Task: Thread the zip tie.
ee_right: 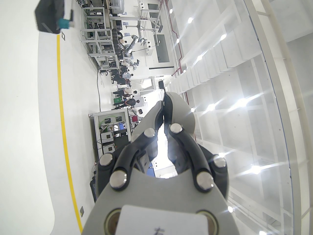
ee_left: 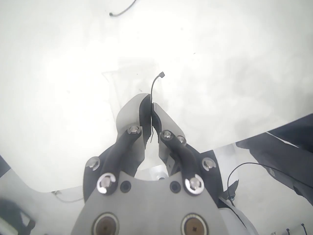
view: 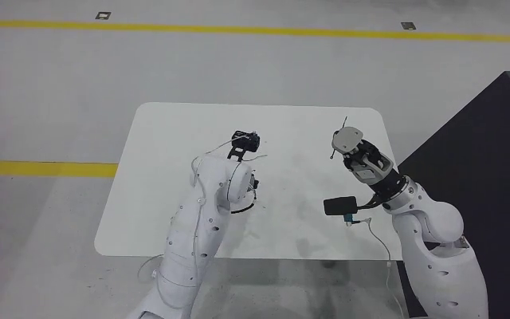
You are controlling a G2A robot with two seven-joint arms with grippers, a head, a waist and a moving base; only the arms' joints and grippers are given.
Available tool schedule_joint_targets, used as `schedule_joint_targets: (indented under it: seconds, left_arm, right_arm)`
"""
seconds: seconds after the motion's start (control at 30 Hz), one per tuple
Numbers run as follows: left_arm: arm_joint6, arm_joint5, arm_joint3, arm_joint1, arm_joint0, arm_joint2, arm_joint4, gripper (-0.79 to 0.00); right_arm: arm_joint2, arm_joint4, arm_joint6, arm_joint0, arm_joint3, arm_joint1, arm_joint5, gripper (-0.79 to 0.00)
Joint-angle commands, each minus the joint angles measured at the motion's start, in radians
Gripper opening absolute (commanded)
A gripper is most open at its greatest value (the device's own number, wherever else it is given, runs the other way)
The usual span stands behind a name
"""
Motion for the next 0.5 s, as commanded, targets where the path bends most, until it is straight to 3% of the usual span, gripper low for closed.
schedule_joint_targets:
  seconds: [0.0, 0.2, 0.47]
  left_arm:
    - [0.049, -0.014, -0.106, 0.004, 0.045, -0.024, -0.048, -0.785]
    - [0.259, -0.118, -0.204, 0.009, 0.14, -0.102, -0.377, -0.785]
    - [0.297, -0.132, -0.21, 0.008, 0.154, -0.103, -0.437, -0.785]
  right_arm:
    - [0.0, 0.0, 0.0, 0.0, 0.0, 0.0, 0.0, -0.785]
    - [0.0, 0.0, 0.0, 0.0, 0.0, 0.0, 0.0, -0.785]
    - [-0.002, 0.009, 0.041, -0.006, 0.01, -0.001, -0.017, -0.785]
